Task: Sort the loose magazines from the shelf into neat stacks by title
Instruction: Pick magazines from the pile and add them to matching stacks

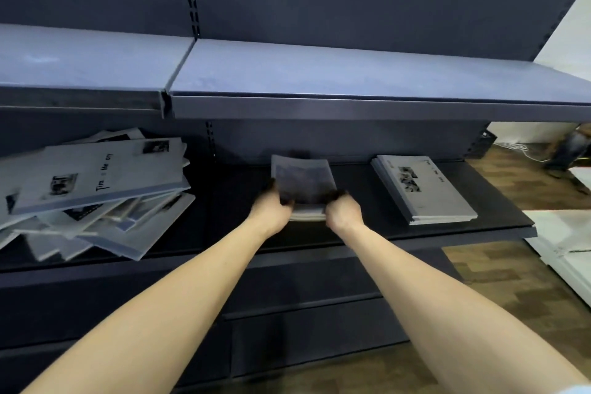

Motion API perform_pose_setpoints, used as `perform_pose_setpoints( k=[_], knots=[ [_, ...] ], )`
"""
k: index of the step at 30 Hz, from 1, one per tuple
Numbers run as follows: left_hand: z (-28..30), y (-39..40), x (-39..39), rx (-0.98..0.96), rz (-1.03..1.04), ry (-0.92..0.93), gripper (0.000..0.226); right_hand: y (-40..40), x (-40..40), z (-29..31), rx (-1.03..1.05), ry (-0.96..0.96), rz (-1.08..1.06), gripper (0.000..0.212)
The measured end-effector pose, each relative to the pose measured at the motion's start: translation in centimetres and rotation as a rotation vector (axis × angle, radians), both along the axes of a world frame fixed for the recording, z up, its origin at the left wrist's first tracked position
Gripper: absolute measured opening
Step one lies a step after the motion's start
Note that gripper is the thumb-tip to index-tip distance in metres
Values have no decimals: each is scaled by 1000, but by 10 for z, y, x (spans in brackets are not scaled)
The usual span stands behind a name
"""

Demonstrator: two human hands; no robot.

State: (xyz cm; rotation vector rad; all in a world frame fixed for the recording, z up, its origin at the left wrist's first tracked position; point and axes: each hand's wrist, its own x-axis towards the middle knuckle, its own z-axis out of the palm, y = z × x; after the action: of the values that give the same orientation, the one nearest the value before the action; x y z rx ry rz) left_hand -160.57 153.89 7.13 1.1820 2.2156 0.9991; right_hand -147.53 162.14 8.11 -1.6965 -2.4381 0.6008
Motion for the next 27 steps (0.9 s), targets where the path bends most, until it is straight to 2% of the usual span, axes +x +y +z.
perform_pose_setpoints(
  k=[3,8,11,18,21,27],
  knots=[
    [-9,7,13,9,41,-20,43,11,11,-11,42,1,48,36],
    [-20,15,20,-22,89,-25,51,21,21,-21,-12,166,23,35],
    [-23,18,20,-25,101,-27,56,27,20,-24,-17,154,50,35],
    [-35,32,13,0,104,-8,53,36,13,-25,18,100,66,34],
    [-41,43,9,-4,91,-10,46,45,10,-28,35,139,29,30],
    [-51,64,1,-23,74,-41,39,67,4,-41,-135,366,-95,25]
  ],
)
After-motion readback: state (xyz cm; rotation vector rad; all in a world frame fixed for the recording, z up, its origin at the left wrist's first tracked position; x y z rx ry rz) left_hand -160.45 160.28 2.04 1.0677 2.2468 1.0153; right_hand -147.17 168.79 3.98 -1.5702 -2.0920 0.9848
